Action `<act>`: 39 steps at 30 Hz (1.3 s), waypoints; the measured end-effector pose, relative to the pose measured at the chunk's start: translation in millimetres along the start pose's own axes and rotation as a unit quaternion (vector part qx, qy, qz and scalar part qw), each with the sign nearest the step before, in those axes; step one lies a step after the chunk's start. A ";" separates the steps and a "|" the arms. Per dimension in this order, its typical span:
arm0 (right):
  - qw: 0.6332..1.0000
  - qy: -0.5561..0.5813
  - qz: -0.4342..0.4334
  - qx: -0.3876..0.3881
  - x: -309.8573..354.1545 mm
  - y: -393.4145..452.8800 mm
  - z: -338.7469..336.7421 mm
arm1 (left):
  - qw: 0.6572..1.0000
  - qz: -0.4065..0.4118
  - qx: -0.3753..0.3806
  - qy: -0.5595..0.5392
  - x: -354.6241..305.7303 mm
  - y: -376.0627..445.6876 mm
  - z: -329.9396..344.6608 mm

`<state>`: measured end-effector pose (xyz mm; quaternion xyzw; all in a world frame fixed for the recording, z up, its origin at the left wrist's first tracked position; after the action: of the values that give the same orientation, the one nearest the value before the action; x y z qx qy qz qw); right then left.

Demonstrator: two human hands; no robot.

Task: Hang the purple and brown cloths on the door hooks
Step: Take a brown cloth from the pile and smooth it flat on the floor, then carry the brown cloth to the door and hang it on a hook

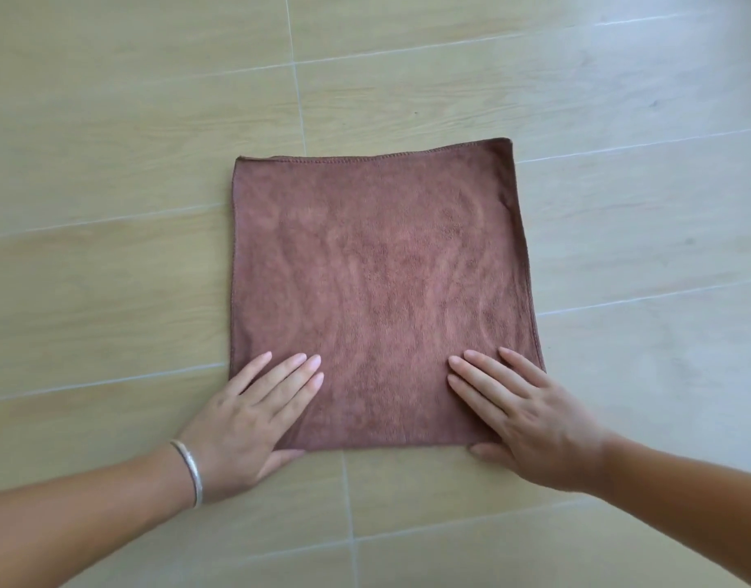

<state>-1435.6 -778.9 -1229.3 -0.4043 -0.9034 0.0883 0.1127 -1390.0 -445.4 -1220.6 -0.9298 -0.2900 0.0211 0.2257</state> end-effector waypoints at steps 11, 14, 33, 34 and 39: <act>0.974 0.036 0.223 0.003 35.4 -10.9 -115.7 | 0.974 -0.158 0.153 -0.057 22.4 -49.4 -79.6; 0.971 0.043 0.234 0.001 43.0 -22.0 -182.3 | 0.971 -0.186 0.135 -0.060 40.6 -74.4 -139.7; 0.986 0.051 0.157 0.021 70.1 -63.8 -757.5 | 0.949 -0.224 0.048 -0.216 187.1 -323.8 -648.9; 0.986 0.049 0.158 0.011 72.8 -65.9 -793.4 | 0.948 -0.228 0.036 -0.218 194.7 -337.1 -678.7; 0.985 0.031 0.163 -0.043 86.9 -83.5 -949.7 | 0.945 -0.259 -0.009 -0.200 232.6 -394.4 -816.4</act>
<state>-1290.1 -703.5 -286.1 -0.5531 -0.8244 0.0538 0.1074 -1266.8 -362.5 -296.5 -0.8014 -0.5601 0.1448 0.1521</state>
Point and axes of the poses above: each hand's wrist, its own y-axis towards the middle knuckle, its own z-axis out of the palm, x = y × z, the point moved 3 cm from there along y, towards the middle knuckle, and after that the axes turned 5 degrees about y, right-handed, at the moved point
